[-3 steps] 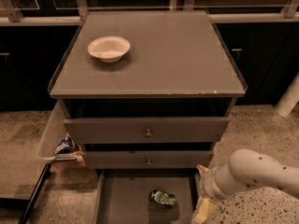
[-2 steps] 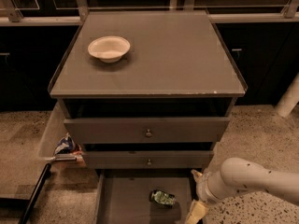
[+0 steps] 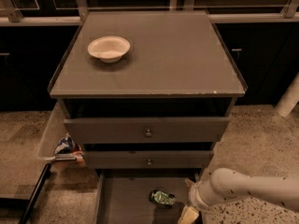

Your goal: Pick green can from bottom drawer and place on counter

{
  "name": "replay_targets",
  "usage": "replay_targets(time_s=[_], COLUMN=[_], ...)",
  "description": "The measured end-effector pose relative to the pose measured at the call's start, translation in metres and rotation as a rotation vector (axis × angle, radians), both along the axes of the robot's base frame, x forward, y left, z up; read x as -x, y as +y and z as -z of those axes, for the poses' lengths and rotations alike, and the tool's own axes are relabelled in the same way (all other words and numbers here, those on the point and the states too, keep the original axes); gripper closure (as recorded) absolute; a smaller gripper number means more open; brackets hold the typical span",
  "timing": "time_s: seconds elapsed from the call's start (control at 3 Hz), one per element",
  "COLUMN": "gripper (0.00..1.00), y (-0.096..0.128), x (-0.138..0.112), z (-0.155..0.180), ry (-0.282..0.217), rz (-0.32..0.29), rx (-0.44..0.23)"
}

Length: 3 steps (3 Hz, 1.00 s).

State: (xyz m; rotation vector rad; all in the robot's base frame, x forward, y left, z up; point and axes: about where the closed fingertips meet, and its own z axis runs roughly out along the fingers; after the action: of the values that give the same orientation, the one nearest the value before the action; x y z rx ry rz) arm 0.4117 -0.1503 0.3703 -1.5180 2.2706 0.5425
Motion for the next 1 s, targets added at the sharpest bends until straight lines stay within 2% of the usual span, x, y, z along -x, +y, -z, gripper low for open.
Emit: replay_targets(time_s=[0.67,1.0], gripper=[0.0,0.0], y=[0.001,0.007], x=[0.0,-0.013], z=[0.007,0.035], ry=[0.011,-0.005], rz=[0.01,0.042], rx=[-0.01,-0.064])
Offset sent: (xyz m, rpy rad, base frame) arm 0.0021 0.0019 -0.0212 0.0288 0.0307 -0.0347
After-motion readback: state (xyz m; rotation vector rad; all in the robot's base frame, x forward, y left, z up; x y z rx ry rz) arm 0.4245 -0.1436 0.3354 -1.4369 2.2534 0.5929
